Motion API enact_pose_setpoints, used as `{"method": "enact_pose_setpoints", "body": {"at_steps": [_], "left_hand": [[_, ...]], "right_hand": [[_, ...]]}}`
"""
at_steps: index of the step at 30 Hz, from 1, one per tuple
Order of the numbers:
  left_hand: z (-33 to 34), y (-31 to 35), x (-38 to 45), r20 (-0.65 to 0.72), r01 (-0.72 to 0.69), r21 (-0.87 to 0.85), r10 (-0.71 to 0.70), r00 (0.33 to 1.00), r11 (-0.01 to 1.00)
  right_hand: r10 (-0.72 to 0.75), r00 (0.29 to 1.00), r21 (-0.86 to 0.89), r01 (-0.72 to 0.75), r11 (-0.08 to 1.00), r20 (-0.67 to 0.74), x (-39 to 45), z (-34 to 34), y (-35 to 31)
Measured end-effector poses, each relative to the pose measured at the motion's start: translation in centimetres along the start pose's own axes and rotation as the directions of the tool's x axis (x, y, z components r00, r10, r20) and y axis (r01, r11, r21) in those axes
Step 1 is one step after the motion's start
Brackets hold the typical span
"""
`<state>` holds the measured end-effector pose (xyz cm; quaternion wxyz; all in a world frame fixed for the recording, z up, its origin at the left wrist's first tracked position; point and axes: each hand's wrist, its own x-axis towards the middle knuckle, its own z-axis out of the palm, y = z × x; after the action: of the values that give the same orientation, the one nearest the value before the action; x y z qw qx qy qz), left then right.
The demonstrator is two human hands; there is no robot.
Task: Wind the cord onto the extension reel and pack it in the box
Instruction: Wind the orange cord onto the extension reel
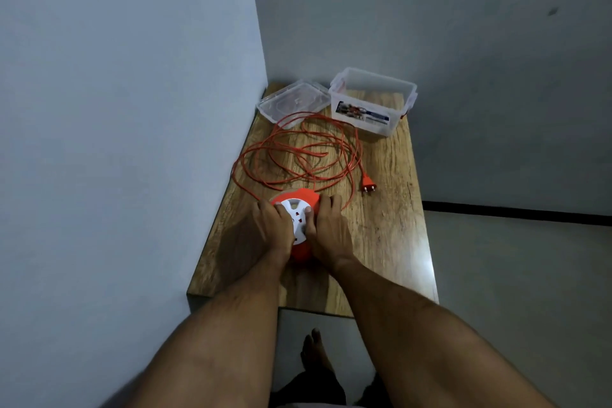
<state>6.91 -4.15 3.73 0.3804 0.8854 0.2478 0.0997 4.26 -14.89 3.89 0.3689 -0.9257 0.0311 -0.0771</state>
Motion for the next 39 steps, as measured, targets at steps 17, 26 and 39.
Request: {"method": "enact_pose_setpoints", "body": {"at_steps": [17,26,39], "left_hand": [[2.2,20.4,12.3,-0.094,-0.328,-0.114,0.318,0.943,0.938],[1.9,29.0,15.8,-0.128,-0.451,-0.294,0.433,0.892,0.843],[-0.2,36.4,20.4,0.275,-0.732,-0.379,0.824,0.495,0.566]], "right_hand": [[-0.125,0.945,0.008,0.133,0.991,-0.301,19.6,-11.3,-3.2],[-0.114,0.841,0.130,0.213,0.968,-0.529,25.4,-15.9,-4.2],[-0.154,0.744,0.184,0.351,0.918,-0.650,27.6,-20.0,-2.4]]}}
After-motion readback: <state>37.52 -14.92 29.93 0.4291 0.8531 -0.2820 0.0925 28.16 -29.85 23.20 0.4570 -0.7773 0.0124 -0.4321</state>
